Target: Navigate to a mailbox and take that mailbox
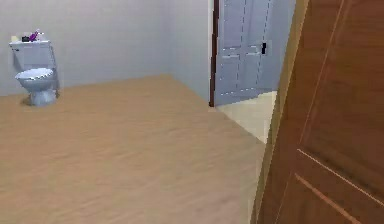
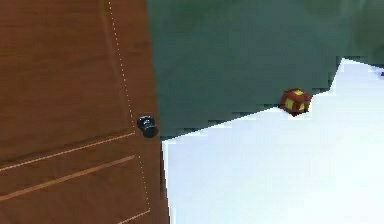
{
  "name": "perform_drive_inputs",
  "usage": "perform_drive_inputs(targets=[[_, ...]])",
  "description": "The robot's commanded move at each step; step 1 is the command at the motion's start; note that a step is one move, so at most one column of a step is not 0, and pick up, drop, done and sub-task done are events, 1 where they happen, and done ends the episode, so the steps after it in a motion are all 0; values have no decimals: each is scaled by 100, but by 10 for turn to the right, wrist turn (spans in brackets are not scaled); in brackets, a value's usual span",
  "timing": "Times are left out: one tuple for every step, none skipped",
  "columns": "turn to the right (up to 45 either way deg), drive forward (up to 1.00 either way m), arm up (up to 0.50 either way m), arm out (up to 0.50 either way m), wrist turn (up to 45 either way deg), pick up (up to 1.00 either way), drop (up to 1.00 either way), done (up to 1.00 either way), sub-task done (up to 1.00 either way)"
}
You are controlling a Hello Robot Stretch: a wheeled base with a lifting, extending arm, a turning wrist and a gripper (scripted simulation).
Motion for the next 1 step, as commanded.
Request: perform_drive_inputs(targets=[[0, 100, 0, 0, 0, 0, 0, 0, 0]])
